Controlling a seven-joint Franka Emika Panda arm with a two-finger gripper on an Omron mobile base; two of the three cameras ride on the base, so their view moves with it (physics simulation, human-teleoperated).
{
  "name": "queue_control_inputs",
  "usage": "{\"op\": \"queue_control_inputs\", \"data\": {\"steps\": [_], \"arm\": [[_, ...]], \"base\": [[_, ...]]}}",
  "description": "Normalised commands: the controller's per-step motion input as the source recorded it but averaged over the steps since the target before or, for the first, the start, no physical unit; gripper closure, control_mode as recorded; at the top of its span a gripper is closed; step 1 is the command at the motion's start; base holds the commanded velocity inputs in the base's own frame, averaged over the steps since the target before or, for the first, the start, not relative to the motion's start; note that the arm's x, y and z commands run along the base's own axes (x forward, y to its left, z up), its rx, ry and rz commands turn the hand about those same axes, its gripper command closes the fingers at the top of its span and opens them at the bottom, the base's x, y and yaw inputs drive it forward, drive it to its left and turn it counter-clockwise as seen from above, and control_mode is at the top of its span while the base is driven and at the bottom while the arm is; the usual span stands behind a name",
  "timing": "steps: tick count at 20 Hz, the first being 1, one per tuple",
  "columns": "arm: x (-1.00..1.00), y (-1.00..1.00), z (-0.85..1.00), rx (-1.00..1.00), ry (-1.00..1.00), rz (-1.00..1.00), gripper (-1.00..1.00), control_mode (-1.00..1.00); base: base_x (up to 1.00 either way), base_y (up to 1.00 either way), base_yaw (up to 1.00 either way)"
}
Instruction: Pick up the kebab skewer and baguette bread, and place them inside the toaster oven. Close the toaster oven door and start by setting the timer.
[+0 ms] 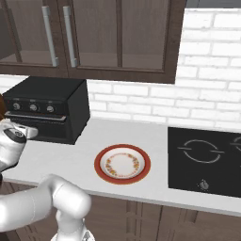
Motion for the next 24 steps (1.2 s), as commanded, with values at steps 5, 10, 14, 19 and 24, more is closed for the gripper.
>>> {"op": "queue_control_inputs", "data": {"steps": [5,10,14,19,24], "arm": [[-0.39,0.17,0.41,-0.02,-0.06,0.0,-1.0,-1.0],[-0.15,0.23,0.71,0.0,-0.15,0.0,-1.0,-1.0],[-0.29,0.13,0.67,0.0,-0.16,0.0,-1.0,-1.0],[0.0,0.02,0.2,0.0,-0.09,0.0,-1.0,-1.0],[0.12,0.02,0.12,0.0,-0.01,0.0,-1.0,-1.0]], "base": [[0.0,0.0,0.0],[0.0,0.0,0.0],[0.0,0.0,0.0],[0.0,0.0,0.0],[0.0,0.0,0.0]]}}
